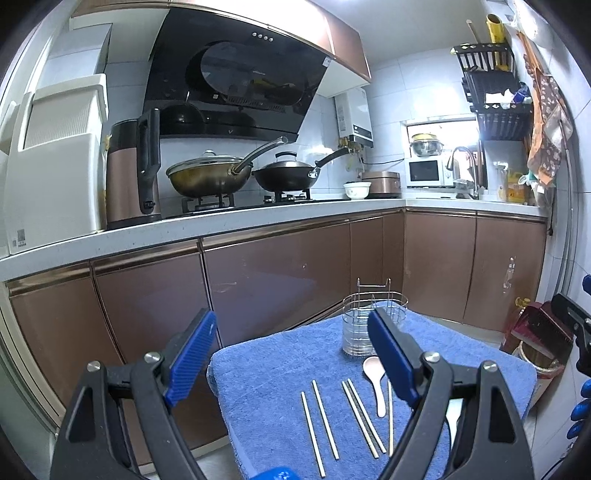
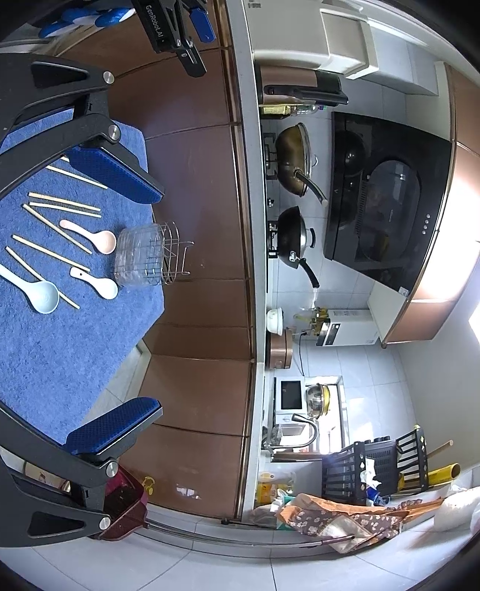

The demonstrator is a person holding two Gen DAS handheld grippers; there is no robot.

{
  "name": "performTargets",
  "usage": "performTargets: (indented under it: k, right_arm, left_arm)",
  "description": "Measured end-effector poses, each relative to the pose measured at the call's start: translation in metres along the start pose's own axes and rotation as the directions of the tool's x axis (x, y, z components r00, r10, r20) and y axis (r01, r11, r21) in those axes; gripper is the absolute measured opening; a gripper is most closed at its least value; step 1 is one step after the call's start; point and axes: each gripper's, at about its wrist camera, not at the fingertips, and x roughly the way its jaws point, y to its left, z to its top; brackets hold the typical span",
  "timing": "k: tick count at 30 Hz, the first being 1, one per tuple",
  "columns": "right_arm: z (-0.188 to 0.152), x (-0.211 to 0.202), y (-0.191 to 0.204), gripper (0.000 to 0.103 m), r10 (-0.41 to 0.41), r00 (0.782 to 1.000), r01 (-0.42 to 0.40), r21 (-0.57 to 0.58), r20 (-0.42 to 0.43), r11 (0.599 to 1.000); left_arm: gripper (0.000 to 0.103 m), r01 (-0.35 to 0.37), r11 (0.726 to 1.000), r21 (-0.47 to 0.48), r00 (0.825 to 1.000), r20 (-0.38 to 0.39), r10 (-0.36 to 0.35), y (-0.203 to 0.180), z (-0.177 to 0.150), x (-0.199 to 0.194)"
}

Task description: Organize utensils

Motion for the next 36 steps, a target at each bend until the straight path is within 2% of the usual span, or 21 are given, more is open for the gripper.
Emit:
performTargets:
  k: [14,29,32,36]
  right_arm:
    - [-0.001,-0.011,-0.002,0.103,0.009,1.0,-0.009,0.0,0.003,1.0]
    - [0.002,-0.03,0.002,0.103,0.012,0.999,-0.013,0.021,0.042,1.0]
    - [0.001,-0.03,0.001,0.103,0.03,0.998,-0.031,0.033,0.051,0.999]
    - [-0.002,-0.02,-0.001,0.103,0.045,0.999,-0.046,0.041,0.016,0.998]
  left_arm:
    - [0.083,0.013,1.0,0.022,0.998,-0.06,-0.012,-0.004,0.001,-0.005]
    - [0.083,-0.018,0.999,0.027,0.998,-0.054,0.02,0.006,-0.004,-0.019]
    - [0.083,-0.016,1.0,0.019,0.997,-0.078,0.017,0.008,-0.006,-0.013]
    - [0.083,0.01,1.0,-0.018,0.989,-0.148,-0.013,0.014,-0.015,0.005]
